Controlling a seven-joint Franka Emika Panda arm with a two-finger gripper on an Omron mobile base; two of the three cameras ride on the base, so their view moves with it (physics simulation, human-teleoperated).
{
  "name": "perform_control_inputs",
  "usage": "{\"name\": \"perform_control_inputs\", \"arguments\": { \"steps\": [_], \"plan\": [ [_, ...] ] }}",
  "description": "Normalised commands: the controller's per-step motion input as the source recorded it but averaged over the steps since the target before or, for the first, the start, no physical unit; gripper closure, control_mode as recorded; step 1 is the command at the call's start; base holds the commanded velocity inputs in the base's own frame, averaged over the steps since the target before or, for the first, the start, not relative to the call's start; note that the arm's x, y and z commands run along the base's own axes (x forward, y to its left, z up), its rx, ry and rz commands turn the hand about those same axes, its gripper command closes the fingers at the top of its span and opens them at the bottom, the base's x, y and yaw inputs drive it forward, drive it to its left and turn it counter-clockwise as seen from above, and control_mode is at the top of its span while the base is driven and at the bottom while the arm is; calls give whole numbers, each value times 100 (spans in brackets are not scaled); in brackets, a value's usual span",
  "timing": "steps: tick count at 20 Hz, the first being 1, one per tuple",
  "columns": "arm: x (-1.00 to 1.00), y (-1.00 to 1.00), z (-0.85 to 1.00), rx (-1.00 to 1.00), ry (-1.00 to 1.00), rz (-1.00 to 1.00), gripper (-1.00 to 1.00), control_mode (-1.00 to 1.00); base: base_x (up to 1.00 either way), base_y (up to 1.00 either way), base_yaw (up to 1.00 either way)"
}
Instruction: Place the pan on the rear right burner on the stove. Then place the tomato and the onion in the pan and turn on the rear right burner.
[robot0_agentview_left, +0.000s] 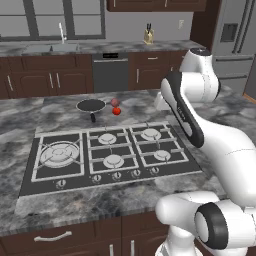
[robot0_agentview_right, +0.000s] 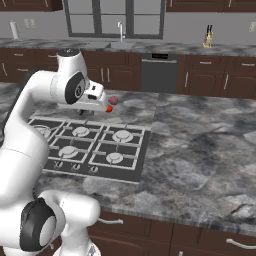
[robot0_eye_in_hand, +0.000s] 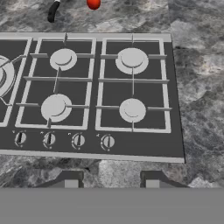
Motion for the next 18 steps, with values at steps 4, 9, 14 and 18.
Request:
{"name": "perform_control_inputs", "arguments": {
  "steps": [4, 9, 14, 18],
  "plan": [
    [0, 1, 0, 0, 0, 0, -100, -100, 0, 0, 0],
    [-1, 5, 0, 0, 0, 0, -100, -100, 0, 0, 0],
    [-2, 1, 0, 0, 0, 0, -100, -100, 0, 0, 0],
    [-6, 0, 0, 0, 0, 0, -100, 100, -11, 0, 0]
  ]
}}
